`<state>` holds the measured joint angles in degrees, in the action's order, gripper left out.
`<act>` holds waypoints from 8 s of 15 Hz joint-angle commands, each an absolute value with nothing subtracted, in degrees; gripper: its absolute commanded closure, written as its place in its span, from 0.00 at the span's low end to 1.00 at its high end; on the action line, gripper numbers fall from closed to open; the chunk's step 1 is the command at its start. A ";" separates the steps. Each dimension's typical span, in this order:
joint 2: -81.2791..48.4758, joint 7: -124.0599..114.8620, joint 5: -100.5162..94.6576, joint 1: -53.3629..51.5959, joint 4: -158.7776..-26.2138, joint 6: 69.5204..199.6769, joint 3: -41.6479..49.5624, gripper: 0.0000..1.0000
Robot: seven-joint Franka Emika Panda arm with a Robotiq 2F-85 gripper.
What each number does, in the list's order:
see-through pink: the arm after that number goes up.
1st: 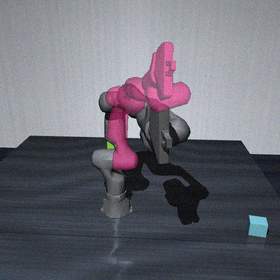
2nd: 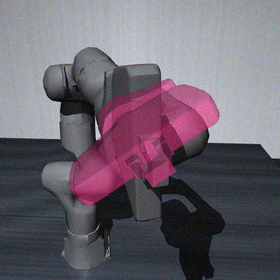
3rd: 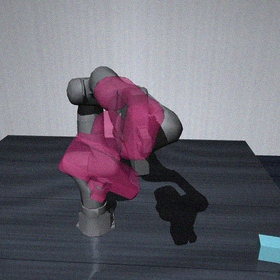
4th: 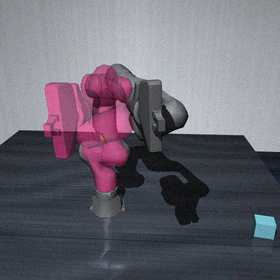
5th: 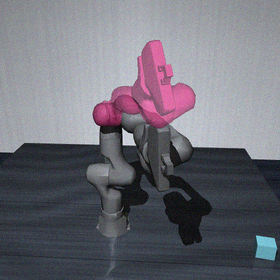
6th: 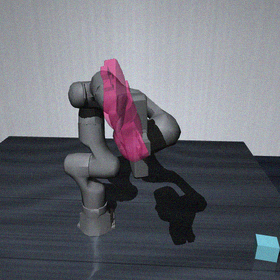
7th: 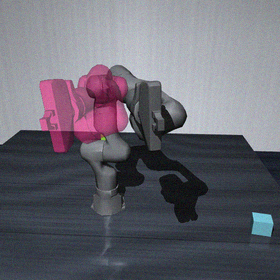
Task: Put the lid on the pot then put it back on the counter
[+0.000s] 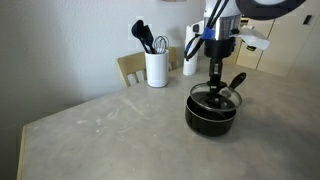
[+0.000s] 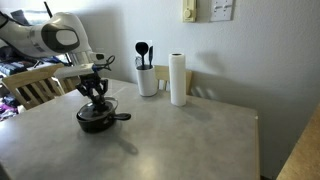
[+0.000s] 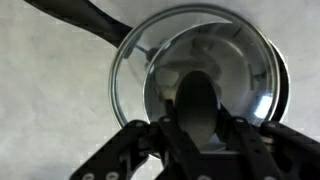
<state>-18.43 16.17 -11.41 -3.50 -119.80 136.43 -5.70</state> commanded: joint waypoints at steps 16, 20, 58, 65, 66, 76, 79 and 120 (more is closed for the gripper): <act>-20.19 25.16 -8.90 -4.61 -116.92 131.10 -8.84 0.86; -20.37 24.54 -9.61 -4.50 -117.07 132.05 -8.35 0.86; -18.15 24.18 -11.22 -3.18 -118.42 132.70 -6.15 0.00; -18.39 25.11 -10.38 -3.21 -118.16 132.05 -6.55 0.00; -18.48 25.20 -10.22 -3.18 -118.16 132.00 -6.62 0.00; -21.28 27.87 -9.73 -2.93 -117.22 131.59 -7.48 0.00; -21.64 29.20 -9.87 -2.98 -117.08 131.62 -7.78 0.00; -15.42 42.24 -12.00 2.00 -114.17 127.03 -3.48 0.85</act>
<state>-16.53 41.56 -9.78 0.68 -114.91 126.72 -5.84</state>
